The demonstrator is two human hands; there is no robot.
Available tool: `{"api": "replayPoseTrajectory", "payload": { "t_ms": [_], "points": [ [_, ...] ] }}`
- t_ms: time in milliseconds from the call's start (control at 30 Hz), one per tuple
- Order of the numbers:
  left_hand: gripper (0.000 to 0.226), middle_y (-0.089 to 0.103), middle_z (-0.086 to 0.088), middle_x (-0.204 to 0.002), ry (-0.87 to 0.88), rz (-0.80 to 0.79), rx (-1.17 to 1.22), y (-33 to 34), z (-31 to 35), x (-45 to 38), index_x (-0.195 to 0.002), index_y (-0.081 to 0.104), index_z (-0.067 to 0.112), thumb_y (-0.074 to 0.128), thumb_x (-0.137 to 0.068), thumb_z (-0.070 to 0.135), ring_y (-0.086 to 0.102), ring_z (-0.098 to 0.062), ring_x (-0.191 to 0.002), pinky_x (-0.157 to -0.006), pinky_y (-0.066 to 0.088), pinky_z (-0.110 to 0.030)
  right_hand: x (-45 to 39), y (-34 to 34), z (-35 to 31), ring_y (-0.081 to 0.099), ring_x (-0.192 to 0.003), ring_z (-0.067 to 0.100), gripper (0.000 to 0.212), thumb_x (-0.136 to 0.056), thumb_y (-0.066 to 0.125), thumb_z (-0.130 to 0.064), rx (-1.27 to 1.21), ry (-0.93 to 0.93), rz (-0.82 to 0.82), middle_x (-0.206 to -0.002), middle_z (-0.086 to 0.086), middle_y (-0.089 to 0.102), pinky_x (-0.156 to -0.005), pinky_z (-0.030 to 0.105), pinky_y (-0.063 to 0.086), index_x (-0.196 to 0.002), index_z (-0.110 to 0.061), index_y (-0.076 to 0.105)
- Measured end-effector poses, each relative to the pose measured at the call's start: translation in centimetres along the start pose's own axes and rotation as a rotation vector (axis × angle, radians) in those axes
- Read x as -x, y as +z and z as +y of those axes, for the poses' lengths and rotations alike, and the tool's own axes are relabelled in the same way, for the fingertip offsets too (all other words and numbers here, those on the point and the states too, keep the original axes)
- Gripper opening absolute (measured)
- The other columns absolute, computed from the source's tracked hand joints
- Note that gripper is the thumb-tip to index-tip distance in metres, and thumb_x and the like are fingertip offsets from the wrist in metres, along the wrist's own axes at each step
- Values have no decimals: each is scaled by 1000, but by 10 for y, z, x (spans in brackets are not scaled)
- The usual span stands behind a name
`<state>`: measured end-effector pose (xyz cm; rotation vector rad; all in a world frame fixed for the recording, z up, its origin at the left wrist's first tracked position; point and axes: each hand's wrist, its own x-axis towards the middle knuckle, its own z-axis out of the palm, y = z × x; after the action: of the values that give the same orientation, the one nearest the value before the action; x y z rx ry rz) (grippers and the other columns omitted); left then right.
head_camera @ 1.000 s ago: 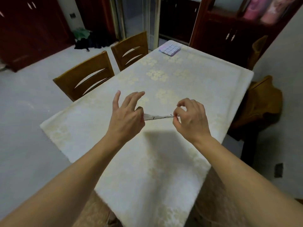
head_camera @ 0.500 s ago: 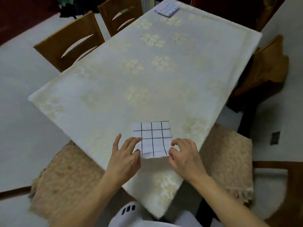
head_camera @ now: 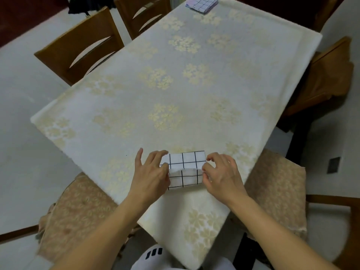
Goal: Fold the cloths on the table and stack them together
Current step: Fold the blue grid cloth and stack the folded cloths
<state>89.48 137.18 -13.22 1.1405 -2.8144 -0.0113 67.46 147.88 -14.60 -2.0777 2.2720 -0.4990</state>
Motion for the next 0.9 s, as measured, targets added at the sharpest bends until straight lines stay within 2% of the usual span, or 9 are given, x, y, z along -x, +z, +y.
{"api": "replayPoseTrajectory", "payload": {
  "t_ms": [267, 500, 733, 900],
  "points": [
    [17, 65, -7, -124, -29, -159, 11, 34, -27, -56, -73, 69, 17, 82, -62, 19, 59, -28, -118, -107, 31, -68, -62, 32, 22, 60, -84, 28, 13, -73, 77, -12, 52, 71, -117, -104, 9, 59, -87, 43, 47, -83, -13, 69],
    [39, 65, -5, -122, -20, -184, -1, 61, -42, -75, -108, 70, 12, 78, -71, 23, 61, -27, -114, -105, 34, -65, -83, 62, 33, 55, -77, 26, 13, -69, 77, -12, 90, 109, -219, -93, 5, 54, -72, 37, 44, -79, -14, 68],
    [37, 63, -7, -122, -38, -214, 25, 71, -48, -81, -109, 67, 10, 74, -74, 22, 62, -30, -111, -106, 35, -65, -86, 68, 35, 54, -80, 25, 28, -66, 78, -16, 61, 168, -270, -96, 4, 52, -73, 37, 44, -90, -16, 65],
    [28, 61, -6, -123, -107, -203, 71, 76, -45, -78, -106, 63, 12, 68, -80, 22, 60, -29, -112, -109, 31, -63, -81, 68, 34, 55, -81, 23, 33, -67, 80, -14, 8, 186, -228, -97, 4, 55, -75, 39, 48, -98, -15, 66]
  ]
}}
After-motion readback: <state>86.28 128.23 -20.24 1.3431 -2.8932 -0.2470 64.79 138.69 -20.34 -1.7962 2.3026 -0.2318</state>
